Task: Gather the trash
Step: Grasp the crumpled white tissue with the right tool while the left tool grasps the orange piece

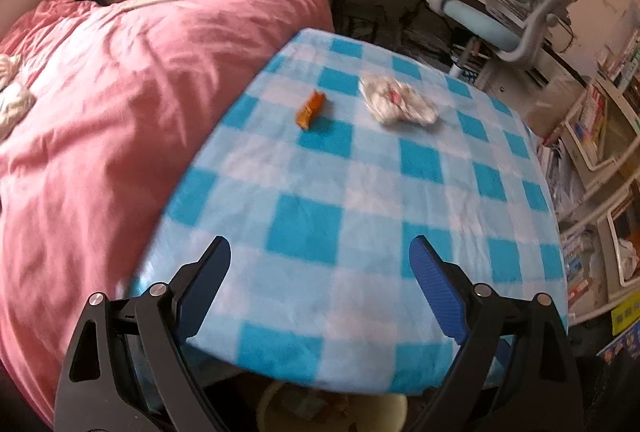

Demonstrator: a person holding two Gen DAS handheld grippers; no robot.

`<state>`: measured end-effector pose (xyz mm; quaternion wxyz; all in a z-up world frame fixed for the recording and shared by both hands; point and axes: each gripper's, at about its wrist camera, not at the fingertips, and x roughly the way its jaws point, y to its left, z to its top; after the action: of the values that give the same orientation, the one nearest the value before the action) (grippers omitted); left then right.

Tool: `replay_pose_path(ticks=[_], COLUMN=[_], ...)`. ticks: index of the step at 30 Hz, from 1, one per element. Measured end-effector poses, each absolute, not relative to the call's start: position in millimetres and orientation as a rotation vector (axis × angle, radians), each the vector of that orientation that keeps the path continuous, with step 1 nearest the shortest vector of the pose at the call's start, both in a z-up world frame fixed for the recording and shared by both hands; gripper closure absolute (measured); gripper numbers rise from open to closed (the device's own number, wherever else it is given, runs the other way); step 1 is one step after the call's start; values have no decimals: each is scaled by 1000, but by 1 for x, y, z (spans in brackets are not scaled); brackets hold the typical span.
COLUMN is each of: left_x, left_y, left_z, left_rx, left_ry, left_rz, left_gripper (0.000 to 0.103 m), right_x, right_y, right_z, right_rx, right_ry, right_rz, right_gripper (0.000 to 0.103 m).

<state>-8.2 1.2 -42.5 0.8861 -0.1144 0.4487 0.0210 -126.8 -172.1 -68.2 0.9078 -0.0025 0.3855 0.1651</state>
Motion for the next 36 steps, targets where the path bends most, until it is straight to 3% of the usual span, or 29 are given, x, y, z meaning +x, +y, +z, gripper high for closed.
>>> replay_pose_path(ticks=[8,22,23,25,27,29,36], left_x=[56,161,168,177,182,186,184], left_y=[36,12,12,15,18,27,46], left_z=[-48,-80,-86,-97,-102,-98,-84], left_rx=[-242,-32,-29,-40,-52,-119,-232], left_ry=[996,1032,1044,1082,1084,1098,1063], left_rz=[99,119,114,86,70,18,-11], left_gripper=[16,16,22,47,83,89,89], right_x=[-69,58,63,76,89,99,141], right_y=[-161,-139,-139,-137,-136,-135,-119], right_z=[-60,-52,-52,-52,-52,-53,-59], right_rx=[2,-102,-107,-123,-135,-133,-103], right_ry=[808,763,761,756,757,759,791], right_rz=[344,314,314,312,314,317,347], right_gripper=[27,22,22,21,20,20,17])
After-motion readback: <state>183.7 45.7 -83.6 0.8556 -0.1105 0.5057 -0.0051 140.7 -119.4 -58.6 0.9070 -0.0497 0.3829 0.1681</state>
